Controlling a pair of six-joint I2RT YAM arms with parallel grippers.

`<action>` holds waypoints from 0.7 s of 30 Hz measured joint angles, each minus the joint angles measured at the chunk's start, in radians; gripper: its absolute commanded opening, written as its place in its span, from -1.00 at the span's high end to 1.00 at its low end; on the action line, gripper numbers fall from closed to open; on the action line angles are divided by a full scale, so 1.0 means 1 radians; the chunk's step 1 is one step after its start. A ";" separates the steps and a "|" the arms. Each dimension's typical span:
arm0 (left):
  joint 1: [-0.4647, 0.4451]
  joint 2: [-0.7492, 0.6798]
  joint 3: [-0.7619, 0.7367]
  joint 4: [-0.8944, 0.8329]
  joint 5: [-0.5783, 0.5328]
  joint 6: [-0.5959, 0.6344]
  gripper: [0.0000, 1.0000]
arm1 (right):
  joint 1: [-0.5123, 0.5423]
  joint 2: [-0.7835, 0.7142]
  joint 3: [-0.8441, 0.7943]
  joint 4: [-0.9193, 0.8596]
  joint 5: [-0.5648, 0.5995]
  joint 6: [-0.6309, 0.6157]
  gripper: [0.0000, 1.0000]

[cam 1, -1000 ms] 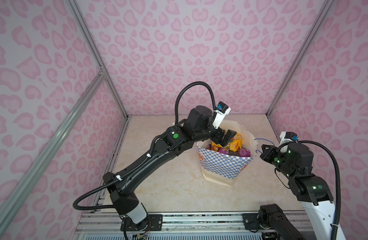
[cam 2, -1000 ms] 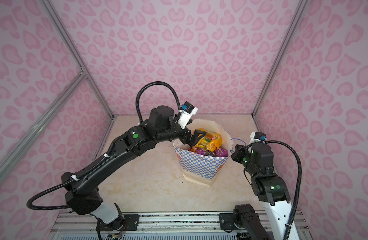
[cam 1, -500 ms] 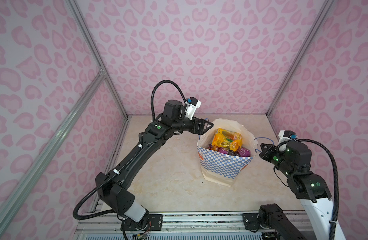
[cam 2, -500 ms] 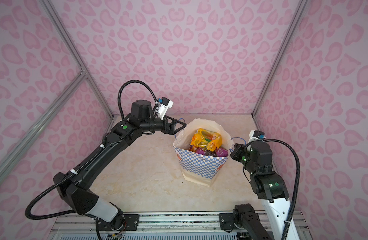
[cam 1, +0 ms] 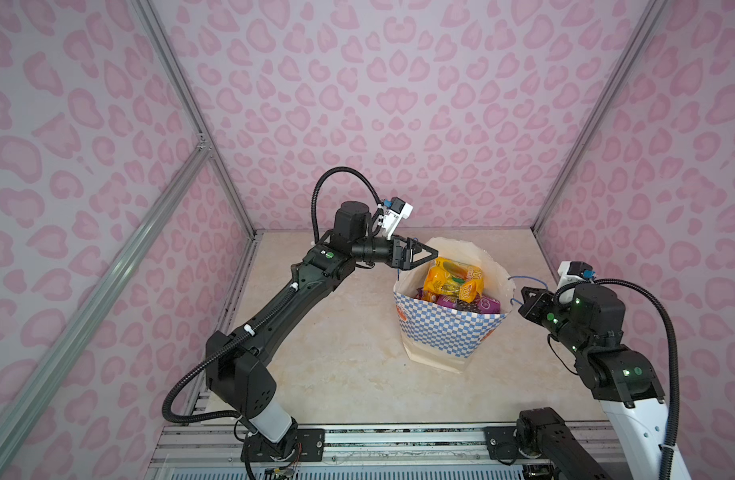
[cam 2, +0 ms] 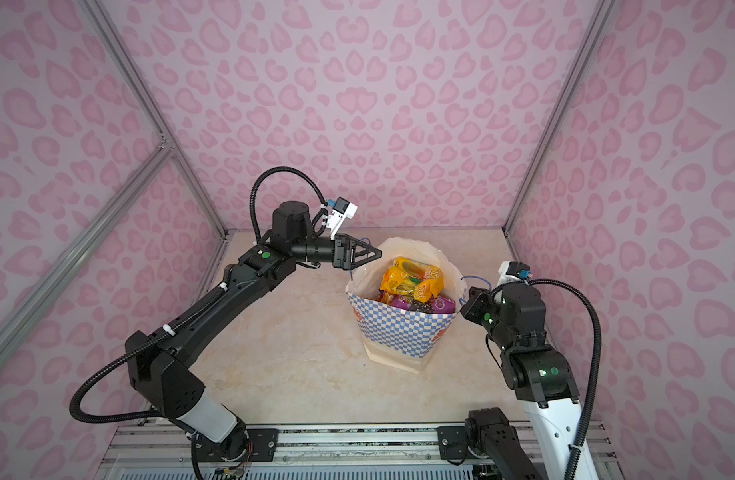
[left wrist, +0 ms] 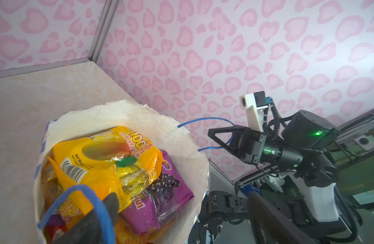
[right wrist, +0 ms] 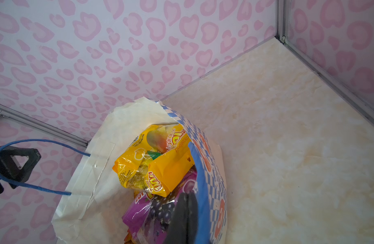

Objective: Place the snacks into the paper bag
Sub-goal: 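Raise the left gripper out of the bag while the right gripper releases the rim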

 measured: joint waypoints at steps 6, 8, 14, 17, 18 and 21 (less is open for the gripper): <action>0.000 0.027 -0.014 0.239 0.068 -0.197 -0.94 | 0.000 0.022 0.014 0.003 -0.002 0.005 0.94; 0.000 0.041 -0.014 0.307 0.080 -0.263 -0.94 | 0.000 0.032 0.029 0.005 -0.004 0.010 0.94; 0.003 0.059 -0.012 0.460 0.086 -0.430 -0.95 | 0.000 0.072 0.087 0.014 -0.017 0.010 0.95; 0.006 0.051 -0.012 0.480 0.064 -0.456 -0.94 | 0.000 0.103 0.121 0.004 -0.032 0.010 0.97; 0.009 0.045 -0.012 0.472 0.052 -0.456 -0.94 | 0.000 0.113 0.132 0.003 -0.040 0.011 0.98; 0.032 0.001 -0.039 0.443 0.007 -0.453 -0.94 | 0.000 0.154 0.181 -0.011 -0.074 0.018 1.00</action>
